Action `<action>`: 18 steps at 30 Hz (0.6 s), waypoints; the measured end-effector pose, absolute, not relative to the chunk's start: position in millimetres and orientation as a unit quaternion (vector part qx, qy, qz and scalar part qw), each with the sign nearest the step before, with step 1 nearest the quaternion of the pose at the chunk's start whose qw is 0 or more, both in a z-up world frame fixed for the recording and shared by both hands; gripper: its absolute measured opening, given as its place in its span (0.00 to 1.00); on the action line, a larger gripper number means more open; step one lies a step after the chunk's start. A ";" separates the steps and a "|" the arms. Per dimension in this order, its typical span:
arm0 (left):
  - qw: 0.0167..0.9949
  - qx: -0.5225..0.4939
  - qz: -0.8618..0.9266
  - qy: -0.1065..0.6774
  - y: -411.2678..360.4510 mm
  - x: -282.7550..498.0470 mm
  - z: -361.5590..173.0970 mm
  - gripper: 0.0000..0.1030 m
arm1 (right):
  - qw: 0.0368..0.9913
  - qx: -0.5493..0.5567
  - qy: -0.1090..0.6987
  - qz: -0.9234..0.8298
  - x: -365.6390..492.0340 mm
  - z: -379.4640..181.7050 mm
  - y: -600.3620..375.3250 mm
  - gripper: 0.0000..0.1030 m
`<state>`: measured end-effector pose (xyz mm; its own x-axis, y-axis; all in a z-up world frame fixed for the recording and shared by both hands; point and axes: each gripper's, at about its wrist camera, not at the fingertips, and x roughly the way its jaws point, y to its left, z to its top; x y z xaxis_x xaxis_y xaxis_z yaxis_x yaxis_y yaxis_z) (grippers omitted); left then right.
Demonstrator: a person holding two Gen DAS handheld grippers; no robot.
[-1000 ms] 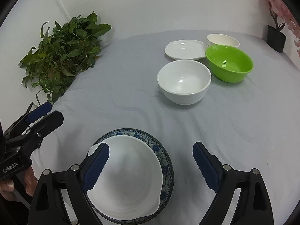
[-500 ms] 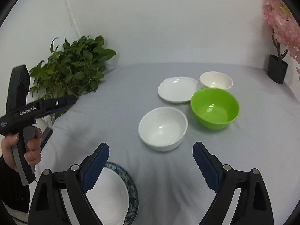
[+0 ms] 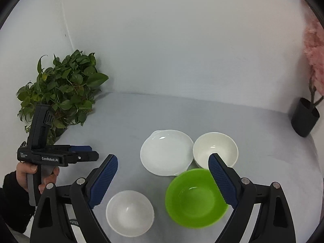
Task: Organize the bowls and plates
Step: 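Move both tools to the second white oval handled dish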
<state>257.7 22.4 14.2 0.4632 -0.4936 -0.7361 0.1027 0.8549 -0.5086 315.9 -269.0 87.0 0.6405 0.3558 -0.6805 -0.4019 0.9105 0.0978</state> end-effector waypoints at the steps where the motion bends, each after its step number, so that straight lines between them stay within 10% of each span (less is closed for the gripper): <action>1: 0.826 -0.206 -0.182 0.492 19.6 267.0 9.6 0.80 | 0.899 -0.024 0.380 0.217 334.3 87.7 -268.3 0.89; 7: 0.801 -0.217 -0.187 0.527 8.0 312.9 -14.9 0.79 | 0.833 0.084 0.488 0.246 434.7 47.0 -278.6 0.81; 18: 0.766 -0.228 -0.191 0.570 -1.8 361.7 -49.3 0.43 | 0.774 0.122 0.597 0.172 474.3 -41.6 -301.2 0.72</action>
<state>361.7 -1.8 -49.3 0.2767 -0.5520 -0.7866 0.0315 0.8233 -0.5667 474.3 -301.2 -41.6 0.2292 0.4117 -0.8820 -0.1208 0.9112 0.3940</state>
